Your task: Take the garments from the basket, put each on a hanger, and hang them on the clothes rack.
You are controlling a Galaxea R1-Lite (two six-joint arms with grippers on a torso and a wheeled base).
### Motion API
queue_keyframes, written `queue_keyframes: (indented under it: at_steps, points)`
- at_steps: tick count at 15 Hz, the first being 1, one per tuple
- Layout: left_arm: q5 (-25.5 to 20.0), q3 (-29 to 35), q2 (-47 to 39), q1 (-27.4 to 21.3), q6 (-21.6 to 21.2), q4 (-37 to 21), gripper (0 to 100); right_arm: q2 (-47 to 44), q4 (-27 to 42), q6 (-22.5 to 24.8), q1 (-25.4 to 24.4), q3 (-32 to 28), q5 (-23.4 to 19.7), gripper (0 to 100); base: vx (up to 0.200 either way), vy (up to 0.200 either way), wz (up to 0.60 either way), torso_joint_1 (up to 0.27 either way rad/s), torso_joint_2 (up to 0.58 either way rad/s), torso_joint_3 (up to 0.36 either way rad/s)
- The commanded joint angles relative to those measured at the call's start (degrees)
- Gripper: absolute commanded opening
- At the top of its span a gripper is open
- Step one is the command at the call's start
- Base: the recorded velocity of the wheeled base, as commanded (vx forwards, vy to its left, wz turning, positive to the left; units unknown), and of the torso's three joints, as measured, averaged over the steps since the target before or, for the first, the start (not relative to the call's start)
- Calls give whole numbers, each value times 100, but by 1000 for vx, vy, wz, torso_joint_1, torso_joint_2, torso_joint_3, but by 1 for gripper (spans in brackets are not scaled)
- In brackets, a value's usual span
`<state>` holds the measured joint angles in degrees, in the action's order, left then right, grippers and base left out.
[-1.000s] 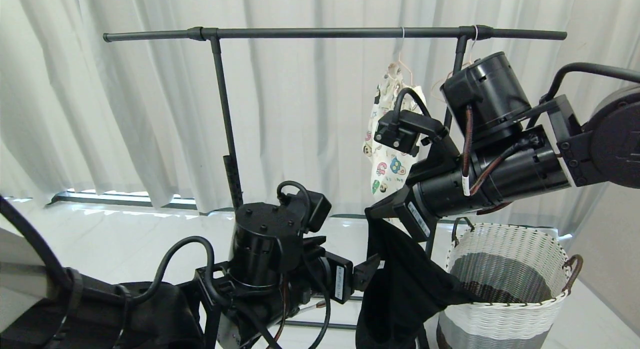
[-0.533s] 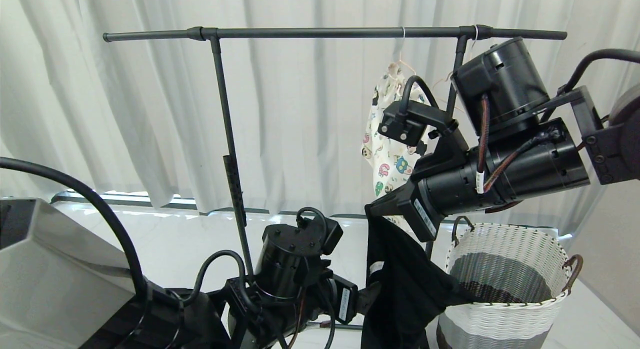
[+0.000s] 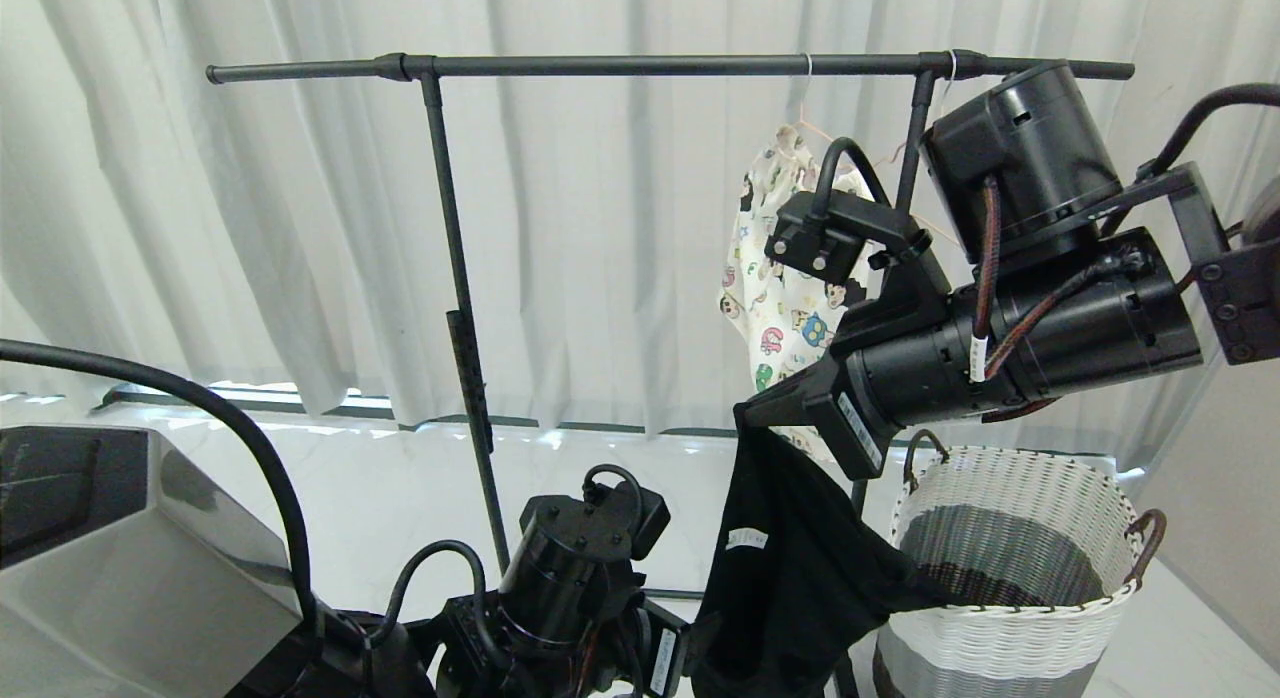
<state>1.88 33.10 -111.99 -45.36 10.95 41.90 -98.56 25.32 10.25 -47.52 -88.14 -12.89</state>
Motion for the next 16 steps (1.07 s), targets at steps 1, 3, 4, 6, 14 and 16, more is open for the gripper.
queue_keyframes:
  at_steps: [1,3,4,6,14,16]
  points:
    - [102,4,11,-8,4,11,0,21,-1,3,-3,16,-3,0,0,0,0,0,0,0]
    - [577,-23,11,-43,4,11,0,12,-10,-41,-3,42,14,0,0,0,0,0,0,0]
    - [876,-23,46,-61,13,20,0,-5,-10,-94,-3,51,23,0,0,0,0,0,0,0]
    - [1210,-31,459,-25,-14,90,0,-102,-370,-305,-12,104,32,0,0,0,0,0,0,0]
    - [1166,2008,3289,528,-251,-4524,0,-102,-1258,-770,-390,-133,550,0,0,0,0,0,0,0]
    - [1175,2570,3465,493,-365,-5280,0,223,-1187,-770,-372,-28,832,0,0,0,0,0,0,0]
